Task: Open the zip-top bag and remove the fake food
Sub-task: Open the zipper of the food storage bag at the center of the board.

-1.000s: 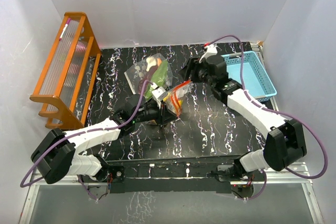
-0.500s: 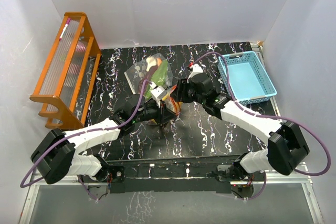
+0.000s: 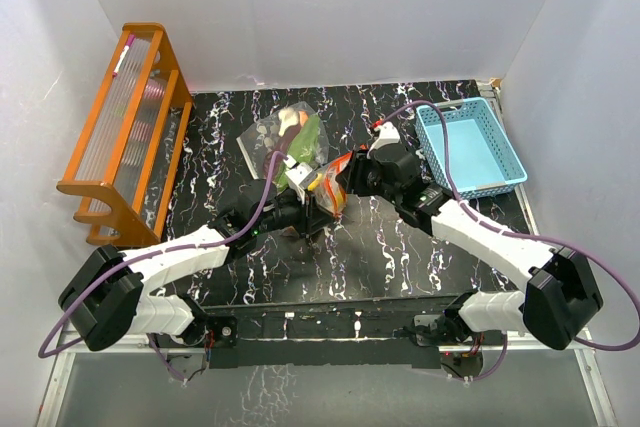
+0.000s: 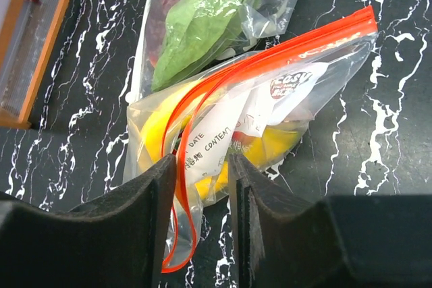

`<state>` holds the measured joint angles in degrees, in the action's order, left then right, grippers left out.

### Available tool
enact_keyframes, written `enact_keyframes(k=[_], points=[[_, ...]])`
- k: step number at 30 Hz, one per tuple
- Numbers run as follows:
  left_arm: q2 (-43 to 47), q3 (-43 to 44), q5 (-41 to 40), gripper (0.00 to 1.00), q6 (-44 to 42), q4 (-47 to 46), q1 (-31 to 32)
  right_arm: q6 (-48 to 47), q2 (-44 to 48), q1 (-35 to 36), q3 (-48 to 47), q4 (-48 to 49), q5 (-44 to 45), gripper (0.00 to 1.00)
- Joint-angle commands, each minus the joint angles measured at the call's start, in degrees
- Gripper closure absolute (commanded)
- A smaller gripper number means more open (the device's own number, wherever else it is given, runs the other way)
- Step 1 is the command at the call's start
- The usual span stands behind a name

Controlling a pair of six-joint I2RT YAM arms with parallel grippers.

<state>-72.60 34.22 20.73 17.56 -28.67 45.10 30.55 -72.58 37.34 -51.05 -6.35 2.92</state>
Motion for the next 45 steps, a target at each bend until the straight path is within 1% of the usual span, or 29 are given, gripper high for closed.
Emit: enact_keyframes(k=[1, 5, 7, 8, 10, 14, 16, 17, 20, 23, 25, 27, 33, 35, 37, 39, 40, 45], points=[[0.67, 1.96, 0.22, 1.00, 0.62, -2.32, 0.07, -0.21, 1.31, -0.18, 0.52, 0.68, 2.55, 0.63], [0.95, 2.11, 0.92, 0.97, 0.78, -2.66, 0.07, 0.10, -0.63, -0.22, 2.63, 2.41, 2.48, 0.73], [1.19, 2.41, 0.57, 0.93, 0.57, -2.12, 0.07, 0.13, -2.01, -0.18, 2.88, 2.65, 2.66, 0.80], [1.34, 2.64, 0.31, 0.86, 0.47, -1.76, 0.03, 0.19, -2.45, -0.18, 2.88, 2.59, 2.70, 0.82], [1.97, 2.88, -3.18, 0.70, 1.32, -0.72, 0.07, 0.21, -2.66, -0.17, 2.88, 2.72, 2.38, 0.85], [4.20, 2.18, -10.25, 0.52, 3.15, -1.73, 0.03, 0.19, -1.62, -0.19, 3.26, 3.21, 1.39, 0.85], [4.62, 2.52, -14.52, 0.41, 3.72, -1.34, -0.01, 0.22, -0.99, -0.17, 3.76, 3.31, 0.86, 0.85], [4.28, 3.40, -16.61, 0.38, 3.68, -0.31, -0.01, 0.33, -0.70, -0.16, 4.09, 3.42, 0.67, 0.86], [1.15, 7.23, -20.70, 0.36, 2.16, 3.24, -0.01, 0.94, 0.02, -0.22, 5.18, 4.10, -0.20, 0.86], [-2.97, 10.73, -22.00, 0.36, 1.34, 4.20, -0.06, 1.27, 0.44, -0.16, 5.34, 4.41, -1.52, 0.86], [-5.36, 12.72, -22.82, 0.38, 0.88, 5.22, -0.01, 1.51, 0.99, -0.18, 5.34, 4.40, -1.90, 0.86], [-8.09, 14.27, -23.53, 0.42, 0.48, 6.14, -0.01, 1.59, 1.72, -0.12, 5.41, 4.28, -2.15, 0.86], [-10.75, 17.22, -24.91, 0.50, -1.14, 8.19, -0.01, 2.12, 3.43, -0.18, 5.69, 3.65, -1.74, 0.86], [-10.66, 17.48, -25.12, 0.59, -1.53, 8.68, -0.02, 2.23, 3.80, -0.16, 5.82, 3.60, -1.56, 0.86], [-10.26, 17.41, -24.92, 0.76, -1.69, 8.42, -0.02, 2.32, 3.93, -0.17, 5.87, 3.56, -1.11, 0.86], [-10.11, 17.59, -24.17, 0.96, -2.22, 8.35, -0.01, 2.33, 3.78, -0.14, 5.95, 3.45, -0.37, 0.86], [-10.09, 17.82, -23.93, 1.00, -2.46, 8.44, -0.01, 2.26, 3.78, -0.16, 6.08, 3.22, 0.44, 0.86], [-9.52, 19.31, -24.54, 1.00, -3.45, 8.10, -0.01, 1.11, 4.41, -0.17, 4.52, 2.31, 5.15, 0.89]])
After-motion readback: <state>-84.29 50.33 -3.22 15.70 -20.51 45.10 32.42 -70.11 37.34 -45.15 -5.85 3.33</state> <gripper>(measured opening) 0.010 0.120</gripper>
